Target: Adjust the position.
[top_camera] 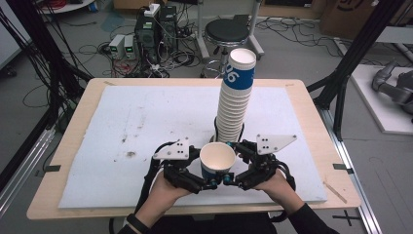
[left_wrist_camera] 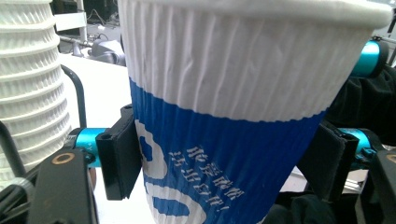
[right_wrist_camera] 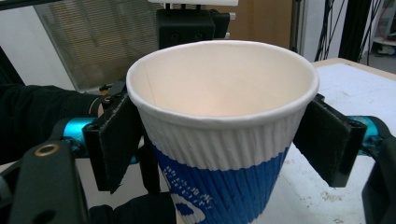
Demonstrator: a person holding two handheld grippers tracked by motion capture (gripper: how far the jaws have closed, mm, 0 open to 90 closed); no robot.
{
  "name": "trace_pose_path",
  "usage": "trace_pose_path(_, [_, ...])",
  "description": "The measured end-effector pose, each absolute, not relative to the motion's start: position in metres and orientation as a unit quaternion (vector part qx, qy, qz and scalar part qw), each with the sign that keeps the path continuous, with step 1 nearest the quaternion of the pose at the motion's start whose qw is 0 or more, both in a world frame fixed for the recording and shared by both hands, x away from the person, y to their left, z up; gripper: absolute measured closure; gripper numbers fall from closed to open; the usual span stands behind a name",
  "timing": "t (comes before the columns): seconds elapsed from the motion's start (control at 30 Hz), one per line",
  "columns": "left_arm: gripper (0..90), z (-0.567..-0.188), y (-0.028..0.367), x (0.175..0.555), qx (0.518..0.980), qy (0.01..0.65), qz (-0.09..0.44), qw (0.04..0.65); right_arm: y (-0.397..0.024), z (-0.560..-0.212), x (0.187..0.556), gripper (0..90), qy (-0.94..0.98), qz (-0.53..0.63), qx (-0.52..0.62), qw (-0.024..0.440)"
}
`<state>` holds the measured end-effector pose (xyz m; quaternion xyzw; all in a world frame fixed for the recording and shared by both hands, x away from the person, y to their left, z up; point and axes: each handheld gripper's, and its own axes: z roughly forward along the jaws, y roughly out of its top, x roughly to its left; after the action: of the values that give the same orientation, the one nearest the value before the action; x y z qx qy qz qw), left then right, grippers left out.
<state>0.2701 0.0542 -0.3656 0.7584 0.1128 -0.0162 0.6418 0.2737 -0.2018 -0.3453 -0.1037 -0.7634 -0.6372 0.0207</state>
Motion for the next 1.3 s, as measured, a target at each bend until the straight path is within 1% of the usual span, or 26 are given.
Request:
trace_pose_path(0.63, [24.9,-0.355,0.073,0.273,0.745,0.125,0.003,0.655,-0.22,-0.344,0.279,19.9,-0.768,-0.631,-0.104,0.001])
trace_pose_path(0.97, [25.0,-0.352,0.073,0.272,0.737,0.126,-0.003,0.664,-0.211,-0.357,0.279,19.8,-0.789,-0.606,-0.101,-0.001])
trace_pose_path(1.3, [25.0,-0.353,0.068,0.27,0.736,0.123,-0.015,0.665,-0.195,-0.367,0.275,19.9,-0.801,-0.592,-0.09,0.008])
